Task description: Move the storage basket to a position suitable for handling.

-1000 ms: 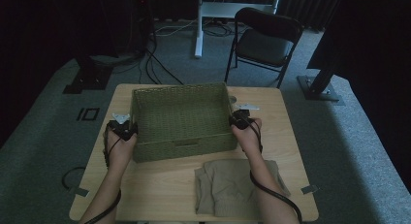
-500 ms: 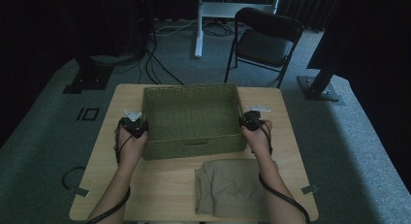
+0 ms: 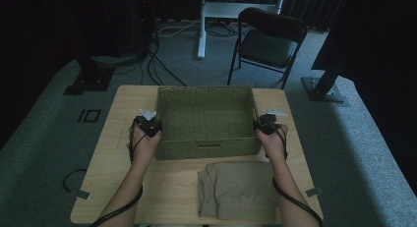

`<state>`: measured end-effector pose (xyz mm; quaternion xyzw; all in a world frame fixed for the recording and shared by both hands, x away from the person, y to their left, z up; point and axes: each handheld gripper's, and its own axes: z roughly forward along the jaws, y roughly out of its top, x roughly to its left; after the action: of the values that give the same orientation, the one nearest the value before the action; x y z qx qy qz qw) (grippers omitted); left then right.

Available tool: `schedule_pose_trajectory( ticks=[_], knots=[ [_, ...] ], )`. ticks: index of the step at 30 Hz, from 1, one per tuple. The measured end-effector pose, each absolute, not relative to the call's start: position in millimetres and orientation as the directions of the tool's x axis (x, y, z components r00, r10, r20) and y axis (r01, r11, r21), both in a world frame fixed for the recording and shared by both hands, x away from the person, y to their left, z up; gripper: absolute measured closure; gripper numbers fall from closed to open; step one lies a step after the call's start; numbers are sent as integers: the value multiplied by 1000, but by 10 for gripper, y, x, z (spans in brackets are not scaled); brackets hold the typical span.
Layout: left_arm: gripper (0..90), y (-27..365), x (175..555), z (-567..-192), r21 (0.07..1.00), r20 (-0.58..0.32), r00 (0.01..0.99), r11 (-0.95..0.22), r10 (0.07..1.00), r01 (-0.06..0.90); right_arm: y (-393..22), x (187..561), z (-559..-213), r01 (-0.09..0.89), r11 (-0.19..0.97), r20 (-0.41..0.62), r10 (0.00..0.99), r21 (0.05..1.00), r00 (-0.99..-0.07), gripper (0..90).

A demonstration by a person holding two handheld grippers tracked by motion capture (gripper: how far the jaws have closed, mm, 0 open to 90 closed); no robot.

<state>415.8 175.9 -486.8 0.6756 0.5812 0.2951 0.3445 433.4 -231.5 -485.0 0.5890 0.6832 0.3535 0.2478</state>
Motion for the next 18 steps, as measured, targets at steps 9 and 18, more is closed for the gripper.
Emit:
schedule_pose_trajectory(
  ticks=[9, 18],
  knots=[
    [806, 1551, 4229, -4867, 807, -3, 178, -103, 984, 581, -2532, 4291, -4846, 634, 34, 82, 985, 772, -153, 788],
    [806, 1383, 4278, -4862, 803, 3, 202, -123, 979, 584, -2708, 4256, -4844, 637, 18, 86, 988, 770, -131, 786]
  ],
)
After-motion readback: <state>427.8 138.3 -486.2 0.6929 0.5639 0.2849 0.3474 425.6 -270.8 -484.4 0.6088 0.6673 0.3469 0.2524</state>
